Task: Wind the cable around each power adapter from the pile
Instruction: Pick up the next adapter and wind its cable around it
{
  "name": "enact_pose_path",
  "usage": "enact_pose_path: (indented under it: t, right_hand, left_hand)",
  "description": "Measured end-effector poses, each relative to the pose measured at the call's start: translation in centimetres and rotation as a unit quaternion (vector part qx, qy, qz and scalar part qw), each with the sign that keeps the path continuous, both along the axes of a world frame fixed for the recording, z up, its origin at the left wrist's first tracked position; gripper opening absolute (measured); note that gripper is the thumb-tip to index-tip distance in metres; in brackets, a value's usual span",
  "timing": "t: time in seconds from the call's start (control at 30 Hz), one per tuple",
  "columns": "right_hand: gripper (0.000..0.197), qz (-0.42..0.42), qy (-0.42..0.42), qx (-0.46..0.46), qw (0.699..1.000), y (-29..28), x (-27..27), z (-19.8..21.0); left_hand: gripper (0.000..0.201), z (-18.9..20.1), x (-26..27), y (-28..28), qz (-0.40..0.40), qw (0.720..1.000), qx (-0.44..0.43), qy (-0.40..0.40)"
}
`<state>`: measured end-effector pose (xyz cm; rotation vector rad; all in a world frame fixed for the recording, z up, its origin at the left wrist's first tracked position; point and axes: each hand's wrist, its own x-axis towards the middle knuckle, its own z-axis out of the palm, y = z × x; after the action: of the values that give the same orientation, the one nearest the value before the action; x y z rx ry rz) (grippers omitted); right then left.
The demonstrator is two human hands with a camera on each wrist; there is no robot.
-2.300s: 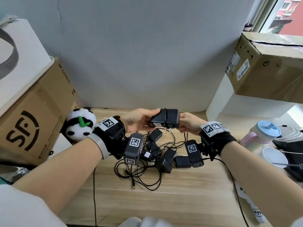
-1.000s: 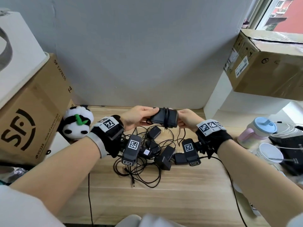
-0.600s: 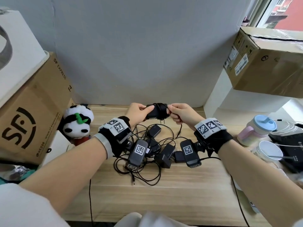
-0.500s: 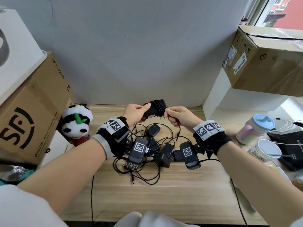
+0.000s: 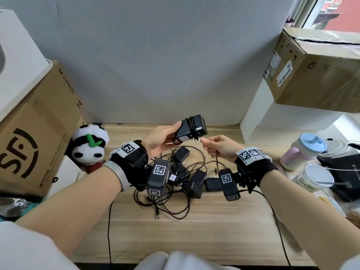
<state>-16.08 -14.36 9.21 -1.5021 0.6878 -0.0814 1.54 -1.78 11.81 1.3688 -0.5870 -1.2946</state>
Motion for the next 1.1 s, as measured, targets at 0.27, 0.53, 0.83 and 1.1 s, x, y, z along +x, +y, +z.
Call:
enact_pose_path:
  t: [0.27, 0.53, 0.83, 1.1]
  right_hand:
    - [0.031, -0.014, 0.072, -0.079, 0.994, -1.3, 1.9, 4.0]
    - [0.031, 0.073, 0.001, -0.137, 0.988, 0.5, 2.3, 3.5]
    - [0.031, 0.073, 0.067, -0.067, 0.993, -0.3, 0.8, 0.5]
    - [0.029, -0.057, 0.040, -0.088, 0.994, -2.4, 1.7, 3.9]
  left_hand:
    - [0.028, 0.9, -0.6, -0.7, -0.182, 0.931, 0.066, -0.308]
    - [0.024, -0.3, -0.2, -1.9, 0.079, 0.957, 0.071, -0.270]
    - [0.026, 0.0, 0.7, -0.6, 0.067, 0.993, 0.006, 0.096]
    - [0.030, 0.7, -0.1, -0.2, -0.149, 0.945, 0.103, -0.273]
